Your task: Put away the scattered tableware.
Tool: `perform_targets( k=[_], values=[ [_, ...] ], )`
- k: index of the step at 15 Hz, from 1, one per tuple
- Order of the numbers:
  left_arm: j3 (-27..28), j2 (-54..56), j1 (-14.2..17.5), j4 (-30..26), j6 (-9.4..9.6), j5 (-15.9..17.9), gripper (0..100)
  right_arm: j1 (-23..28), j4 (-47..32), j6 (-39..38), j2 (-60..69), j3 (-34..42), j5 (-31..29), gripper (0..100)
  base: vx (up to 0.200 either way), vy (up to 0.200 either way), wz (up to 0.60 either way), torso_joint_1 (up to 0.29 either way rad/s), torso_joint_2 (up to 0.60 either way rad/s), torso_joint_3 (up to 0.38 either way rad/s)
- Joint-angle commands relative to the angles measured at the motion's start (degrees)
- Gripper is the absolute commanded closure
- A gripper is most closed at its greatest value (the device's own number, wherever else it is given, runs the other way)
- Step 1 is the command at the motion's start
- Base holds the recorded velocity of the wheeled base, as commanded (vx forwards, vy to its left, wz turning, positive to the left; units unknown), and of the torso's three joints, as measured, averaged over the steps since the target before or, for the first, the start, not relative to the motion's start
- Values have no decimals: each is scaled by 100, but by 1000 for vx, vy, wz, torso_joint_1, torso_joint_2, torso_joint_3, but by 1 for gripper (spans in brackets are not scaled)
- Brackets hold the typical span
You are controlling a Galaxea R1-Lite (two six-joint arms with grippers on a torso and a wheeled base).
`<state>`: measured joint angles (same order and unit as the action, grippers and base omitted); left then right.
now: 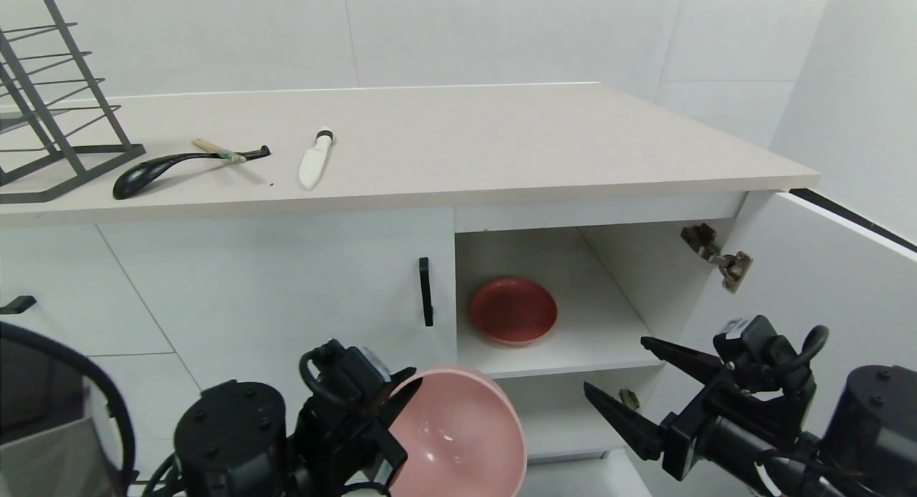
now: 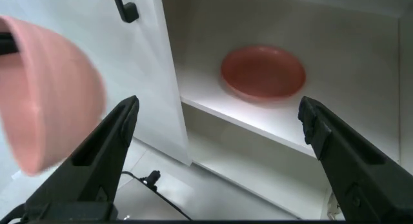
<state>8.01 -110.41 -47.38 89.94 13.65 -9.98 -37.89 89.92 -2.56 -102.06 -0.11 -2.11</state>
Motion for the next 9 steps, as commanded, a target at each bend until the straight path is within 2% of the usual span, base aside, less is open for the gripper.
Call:
perform_targets(
  k=[1,9],
  values=[
    [579,-710,-175,6,15,-171,100,1,8,1,11,2,0,0,0,0,0,0,0,0],
    [1976,-1589,-315,6,6,-355,100,-26,8,1,-25,2,0,0,0,0,0,0,0,0]
  ],
)
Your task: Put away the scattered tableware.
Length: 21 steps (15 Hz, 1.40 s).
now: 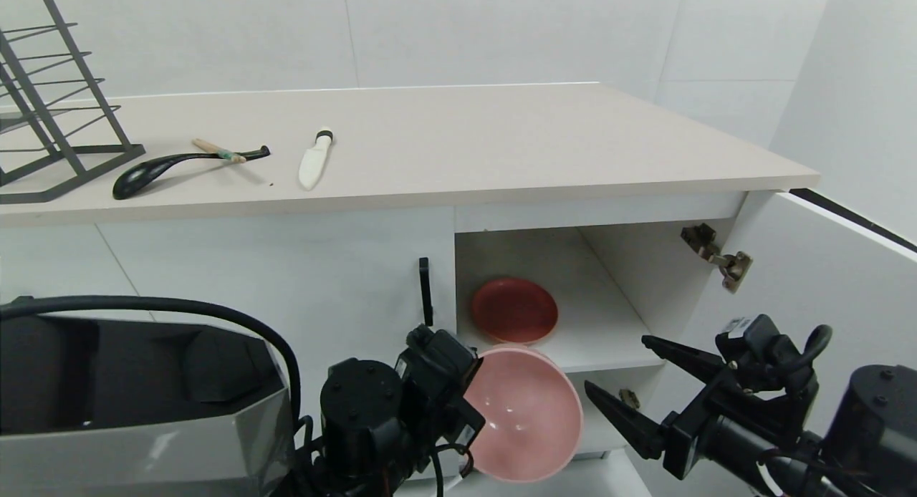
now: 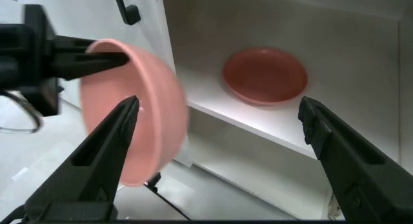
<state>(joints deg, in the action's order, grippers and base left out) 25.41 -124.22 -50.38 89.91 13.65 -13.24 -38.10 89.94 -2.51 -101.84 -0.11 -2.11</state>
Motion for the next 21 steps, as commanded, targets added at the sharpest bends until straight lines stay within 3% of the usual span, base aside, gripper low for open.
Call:
perform_targets(
  k=[1,3,7,12,14,21],
  values=[
    [360,-234,-15,9,6,-135,100,4,6,-4,-108,2,0,0,0,0,0,0,0,0],
    [843,-392,-15,9,50,-478,100,21,6,-4,-354,-15,0,0,0,0,0,0,0,0],
    [1529,-559,-182,9,50,-759,100,355,6,-13,-846,-130,0,0,0,0,0,0,0,0],
    [2100,-858,-217,9,6,-794,100,672,6,-21,-1374,-842,0,0,0,0,0,0,0,0],
    [2100,-858,-182,9,-3,-794,100,883,6,-21,-1338,-859,0,0,0,0,0,0,0,0],
    [2109,-840,-165,9,-3,-768,100,909,6,-39,-1303,-965,-9,0,0,0,0,0,0,0]
  ],
)
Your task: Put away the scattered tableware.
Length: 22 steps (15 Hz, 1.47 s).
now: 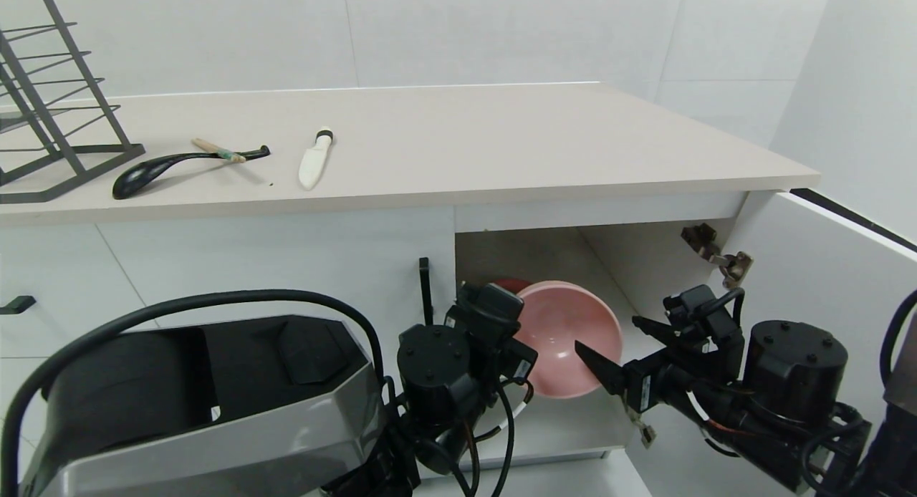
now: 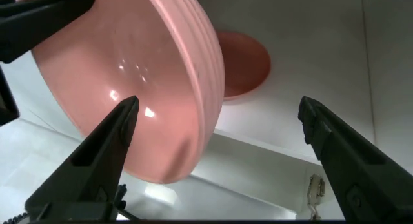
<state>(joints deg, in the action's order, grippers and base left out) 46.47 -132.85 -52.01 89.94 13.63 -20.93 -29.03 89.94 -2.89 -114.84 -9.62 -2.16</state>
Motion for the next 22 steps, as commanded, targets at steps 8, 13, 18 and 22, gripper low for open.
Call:
perform_targets(
  k=[8,13,18,22],
  values=[
    [20,31,-3,6,17,1,100,-332,6,-45,-13,-49,-4,100,0,0,0,0,0,0],
    [11,31,-64,6,52,28,100,-411,6,-54,5,-102,-4,100,0,0,0,0,0,0],
    [-15,163,-99,6,61,36,0,-270,6,-54,-13,-102,-4,100,0,0,0,0,0,0],
    [-191,365,-170,6,78,36,0,-156,6,-54,-13,-146,-4,100,0,0,0,0,0,0]
  ],
)
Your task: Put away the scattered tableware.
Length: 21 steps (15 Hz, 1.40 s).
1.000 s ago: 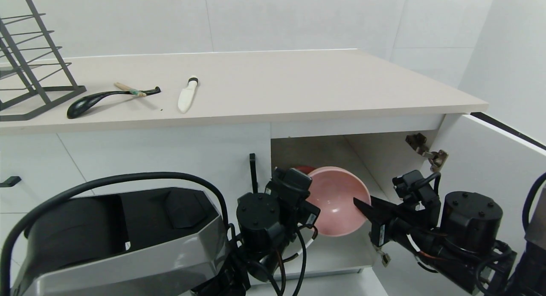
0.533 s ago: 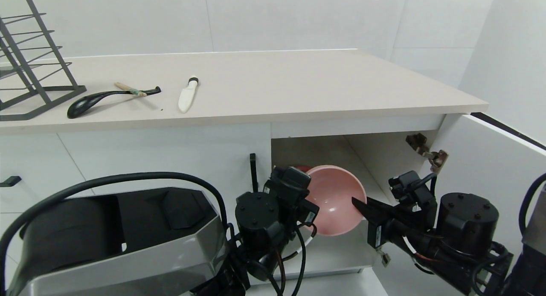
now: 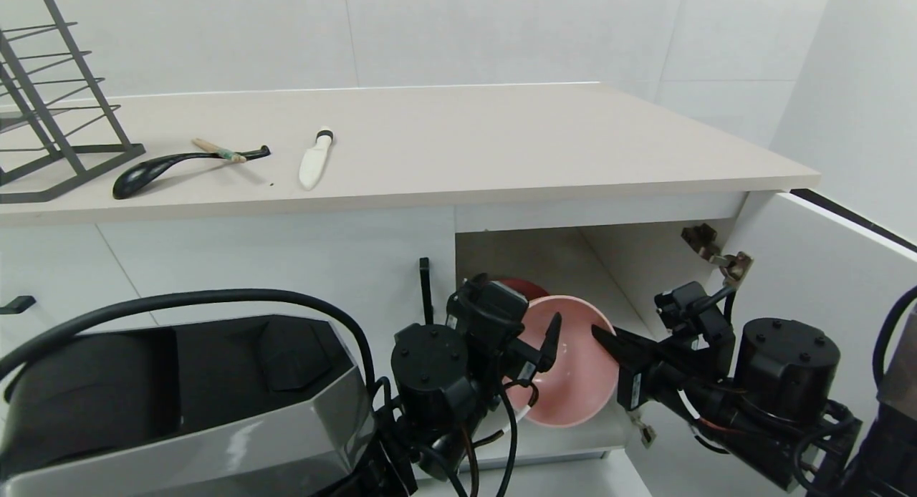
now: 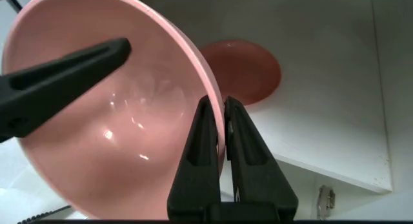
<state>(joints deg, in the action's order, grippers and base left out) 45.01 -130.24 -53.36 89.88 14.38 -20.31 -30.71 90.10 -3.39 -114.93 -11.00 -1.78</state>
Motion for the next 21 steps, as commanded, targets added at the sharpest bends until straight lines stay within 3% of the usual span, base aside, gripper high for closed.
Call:
perform_targets(
  k=[1,8,10,13,14,16,21],
  values=[
    [-97,140,-34,12,3,-26,0,30,-10,-4,-3,-8,-42,100,0,0,0,0,0,0],
    [-1126,948,-254,12,-15,18,0,179,-10,-4,-38,1,-42,100,0,0,0,0,0,0],
    [-1794,1361,-201,12,3,642,0,267,-10,-4,-47,36,-42,100,0,0,0,0,0,0],
    [-2268,1669,-26,12,56,1240,0,355,-10,-21,-64,1,-42,100,0,0,0,0,0,0],
    [-2462,1827,115,12,328,1460,0,364,-10,-21,-91,-8,-42,100,0,0,0,0,0,0],
    [-2734,2108,317,12,627,1829,0,399,-10,-30,-99,-8,-42,100,0,0,0,0,0,0],
    [-3437,3058,660,12,636,1934,0,373,-10,-65,-99,10,-42,100,0,0,0,0,0,0]
  ],
)
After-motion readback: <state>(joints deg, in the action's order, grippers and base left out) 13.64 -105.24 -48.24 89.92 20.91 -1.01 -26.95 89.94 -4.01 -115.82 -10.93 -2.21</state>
